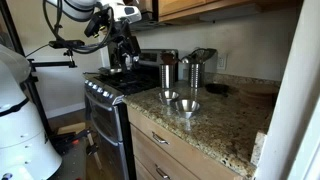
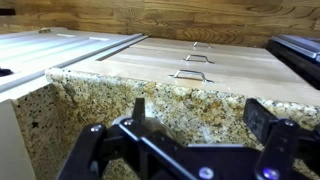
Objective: Pick up the silver bowl and pour its contents in the other silver bowl.
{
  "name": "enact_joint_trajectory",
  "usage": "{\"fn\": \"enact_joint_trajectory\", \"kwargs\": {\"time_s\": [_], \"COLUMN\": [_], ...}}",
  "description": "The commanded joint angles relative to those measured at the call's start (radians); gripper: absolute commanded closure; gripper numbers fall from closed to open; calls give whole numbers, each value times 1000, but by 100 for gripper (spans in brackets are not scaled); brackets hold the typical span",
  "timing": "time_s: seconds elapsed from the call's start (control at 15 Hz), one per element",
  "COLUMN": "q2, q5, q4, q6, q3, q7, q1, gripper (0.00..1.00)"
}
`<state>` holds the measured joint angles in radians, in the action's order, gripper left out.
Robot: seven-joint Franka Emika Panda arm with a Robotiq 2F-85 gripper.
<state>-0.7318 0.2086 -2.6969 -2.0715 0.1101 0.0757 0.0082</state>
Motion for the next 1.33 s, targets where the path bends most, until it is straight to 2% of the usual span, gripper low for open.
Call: {"fn": "enact_joint_trajectory", "kwargs": {"time_s": [0.0,0.67,1.27], "q2": [2,15,139], "q5": [11,17,49], "q4": [3,8,75], "q6": [5,4,-14], "q3": [-15,-12,-10], "q7": [-10,-7,8], "q1": [17,17,17], "gripper": [0,0,0]}}
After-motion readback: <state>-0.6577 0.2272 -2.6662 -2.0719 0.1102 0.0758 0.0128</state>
